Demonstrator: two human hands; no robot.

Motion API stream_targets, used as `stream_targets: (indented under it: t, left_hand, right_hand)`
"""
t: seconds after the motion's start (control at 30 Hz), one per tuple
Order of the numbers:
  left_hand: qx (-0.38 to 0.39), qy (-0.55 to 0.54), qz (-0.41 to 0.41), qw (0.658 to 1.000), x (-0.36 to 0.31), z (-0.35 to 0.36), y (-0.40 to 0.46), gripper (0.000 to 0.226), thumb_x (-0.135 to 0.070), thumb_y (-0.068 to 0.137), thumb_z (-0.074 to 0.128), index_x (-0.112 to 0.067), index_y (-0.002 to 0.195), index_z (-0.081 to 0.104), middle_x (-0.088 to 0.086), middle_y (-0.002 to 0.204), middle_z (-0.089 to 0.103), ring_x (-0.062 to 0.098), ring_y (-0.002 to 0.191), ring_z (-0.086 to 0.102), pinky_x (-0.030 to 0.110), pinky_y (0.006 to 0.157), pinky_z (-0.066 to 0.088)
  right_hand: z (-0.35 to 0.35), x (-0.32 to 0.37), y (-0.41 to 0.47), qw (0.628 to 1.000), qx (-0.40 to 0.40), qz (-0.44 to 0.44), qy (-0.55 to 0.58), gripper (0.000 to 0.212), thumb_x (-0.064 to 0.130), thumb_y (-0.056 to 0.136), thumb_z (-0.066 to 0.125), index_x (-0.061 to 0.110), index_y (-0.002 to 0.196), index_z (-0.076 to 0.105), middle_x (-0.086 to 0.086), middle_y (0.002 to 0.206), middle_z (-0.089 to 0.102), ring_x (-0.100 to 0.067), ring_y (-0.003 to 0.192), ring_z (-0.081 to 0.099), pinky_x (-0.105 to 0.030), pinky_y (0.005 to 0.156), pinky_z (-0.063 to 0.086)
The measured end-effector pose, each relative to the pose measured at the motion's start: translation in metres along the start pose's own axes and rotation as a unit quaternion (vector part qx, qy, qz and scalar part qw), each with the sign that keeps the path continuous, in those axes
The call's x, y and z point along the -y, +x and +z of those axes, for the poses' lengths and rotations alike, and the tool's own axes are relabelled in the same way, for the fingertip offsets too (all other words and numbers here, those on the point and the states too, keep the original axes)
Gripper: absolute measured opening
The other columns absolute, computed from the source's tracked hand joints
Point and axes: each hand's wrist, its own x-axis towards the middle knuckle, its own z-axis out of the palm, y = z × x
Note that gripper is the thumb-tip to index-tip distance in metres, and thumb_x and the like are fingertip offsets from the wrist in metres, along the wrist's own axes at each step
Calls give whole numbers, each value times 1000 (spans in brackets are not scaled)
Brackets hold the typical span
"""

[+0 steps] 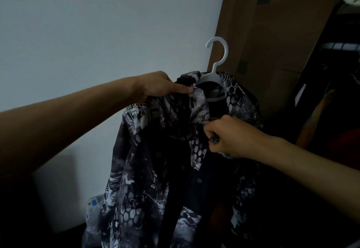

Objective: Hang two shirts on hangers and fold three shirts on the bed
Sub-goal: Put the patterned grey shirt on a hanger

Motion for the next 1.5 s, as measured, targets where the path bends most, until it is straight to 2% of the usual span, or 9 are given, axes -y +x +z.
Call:
stream_targets:
  t: [0.2, 0.37, 0.57, 0.67, 0.77, 0.9, 1.13, 1.3, 1.5]
  left_hand:
    - [14, -17, -2, 1000, 2, 0, -2, 58, -58, 76, 81, -3, 91, 81, 10, 84, 80, 29, 84, 78, 40, 86, 64]
    - [25, -24, -2, 999, 3, 1, 0, 56, -58, 78, 80, -4, 94, 81, 9, 85, 81, 27, 83, 78, 32, 75, 64]
    - [24, -17, -5, 1000, 4, 1, -2, 56, -60, 76, 79, -6, 91, 82, 7, 83, 81, 25, 81, 79, 36, 81, 64]
    - [22, -6, -1, 1000, 6, 1, -3, 57, -61, 77, 78, -6, 93, 81, 7, 85, 81, 24, 83, 79, 35, 81, 63]
    - [22, -6, -1, 1000, 7, -1, -3, 57, -61, 78, 78, -7, 97, 81, 6, 88, 81, 22, 84, 79, 35, 84, 63]
    - [32, -9, -5, 999, 9, -4, -4, 56, -61, 76, 78, -9, 96, 82, 5, 88, 81, 21, 84, 79, 37, 87, 62]
    - [40, -2, -6, 999, 9, -3, -4, 59, -65, 74, 78, -11, 96, 82, 4, 90, 81, 21, 87, 78, 39, 90, 61]
    - [33, -1, -7, 999, 7, -3, -5, 63, -66, 71, 79, -8, 95, 82, 7, 89, 81, 25, 86, 79, 44, 91, 61]
    - [41, 6, -7, 999, 4, 2, -7, 62, -65, 72, 79, -9, 98, 81, 6, 90, 81, 24, 86, 79, 42, 91, 61]
  right_hand:
    - [4, -11, 0, 999, -2, -38, -33, 27, 16, 85, 70, 19, 71, 47, 4, 65, 50, -13, 56, 47, -34, 52, 39]
    - [7, -20, 0, 996, -3, -51, -72, 28, 28, 91, 71, 23, 82, 45, 6, 71, 50, -8, 59, 46, -26, 50, 34]
    - [14, -34, 2, 996, -35, -42, 65, 43, 24, 81, 83, 28, 72, 41, -3, 80, 69, -21, 76, 68, -47, 69, 57]
    - [13, -30, 1, 995, -54, -43, 70, 40, 32, 76, 86, 28, 74, 46, 5, 69, 63, -4, 69, 61, -31, 65, 53]
    - [14, -27, -4, 995, -66, -65, 38, 35, 29, 81, 82, 25, 78, 47, 6, 64, 54, -11, 58, 52, -27, 51, 38]
    - [13, -31, -10, 990, -57, -75, 102, 39, 18, 87, 76, 30, 75, 41, 10, 86, 72, -1, 83, 68, -36, 71, 57]
    - [16, -32, -17, 984, -94, -58, 141, 40, 16, 88, 74, 26, 81, 36, 13, 104, 67, 0, 102, 63, -38, 84, 56]
    - [21, -32, -19, 973, -188, -40, 128, 41, 22, 86, 77, 27, 84, 36, 10, 103, 62, -6, 99, 61, -38, 80, 53]
    - [31, -39, -23, 982, -156, -80, 76, 24, 37, 85, 74, 30, 91, 53, 12, 78, 68, -3, 73, 68, -31, 64, 58]
